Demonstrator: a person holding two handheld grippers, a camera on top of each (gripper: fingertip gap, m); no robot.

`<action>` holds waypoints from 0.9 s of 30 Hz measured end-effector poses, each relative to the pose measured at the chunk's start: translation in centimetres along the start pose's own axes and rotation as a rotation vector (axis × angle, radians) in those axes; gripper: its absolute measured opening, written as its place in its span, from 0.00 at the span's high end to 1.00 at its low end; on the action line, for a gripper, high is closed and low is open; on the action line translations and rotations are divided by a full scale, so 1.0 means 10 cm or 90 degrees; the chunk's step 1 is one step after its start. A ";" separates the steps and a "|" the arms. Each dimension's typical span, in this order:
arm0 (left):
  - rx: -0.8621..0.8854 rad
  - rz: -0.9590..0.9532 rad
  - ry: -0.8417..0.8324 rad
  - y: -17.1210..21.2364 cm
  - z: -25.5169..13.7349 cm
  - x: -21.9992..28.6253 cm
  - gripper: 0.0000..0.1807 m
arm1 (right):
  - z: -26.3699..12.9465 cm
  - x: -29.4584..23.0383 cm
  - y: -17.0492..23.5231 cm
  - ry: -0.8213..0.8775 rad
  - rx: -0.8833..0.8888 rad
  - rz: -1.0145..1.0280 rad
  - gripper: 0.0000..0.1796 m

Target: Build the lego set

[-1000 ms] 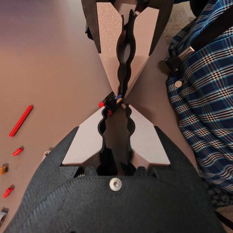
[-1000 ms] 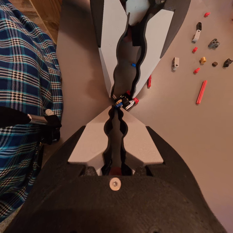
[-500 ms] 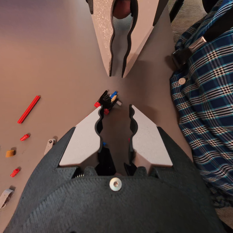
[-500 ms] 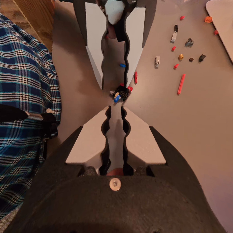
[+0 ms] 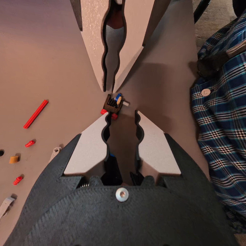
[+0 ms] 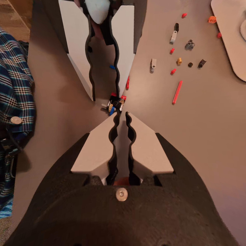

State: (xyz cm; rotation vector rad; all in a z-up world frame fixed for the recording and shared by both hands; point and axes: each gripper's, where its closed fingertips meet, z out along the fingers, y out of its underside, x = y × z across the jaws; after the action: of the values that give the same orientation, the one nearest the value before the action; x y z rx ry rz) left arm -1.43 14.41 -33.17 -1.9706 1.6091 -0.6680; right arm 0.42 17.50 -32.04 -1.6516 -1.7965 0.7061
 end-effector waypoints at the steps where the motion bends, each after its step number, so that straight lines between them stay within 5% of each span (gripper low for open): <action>1: -0.004 0.008 0.004 0.00 0.01 0.00 0.83 | 0.02 -0.01 0.00 -0.006 -0.001 -0.001 0.97; 6: -0.013 0.031 0.023 -0.02 0.03 -0.01 0.85 | 0.06 -0.03 0.03 -0.020 -0.006 -0.005 0.99; 27: -0.010 -0.026 -0.023 0.08 -0.06 -0.03 0.70 | 0.07 -0.02 -0.03 -0.012 0.020 0.064 1.00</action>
State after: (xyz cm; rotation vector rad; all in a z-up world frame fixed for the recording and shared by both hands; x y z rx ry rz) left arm -2.48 14.49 -33.30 -2.0213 1.5614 -0.6341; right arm -0.27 17.26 -32.28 -1.7292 -1.7165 0.7936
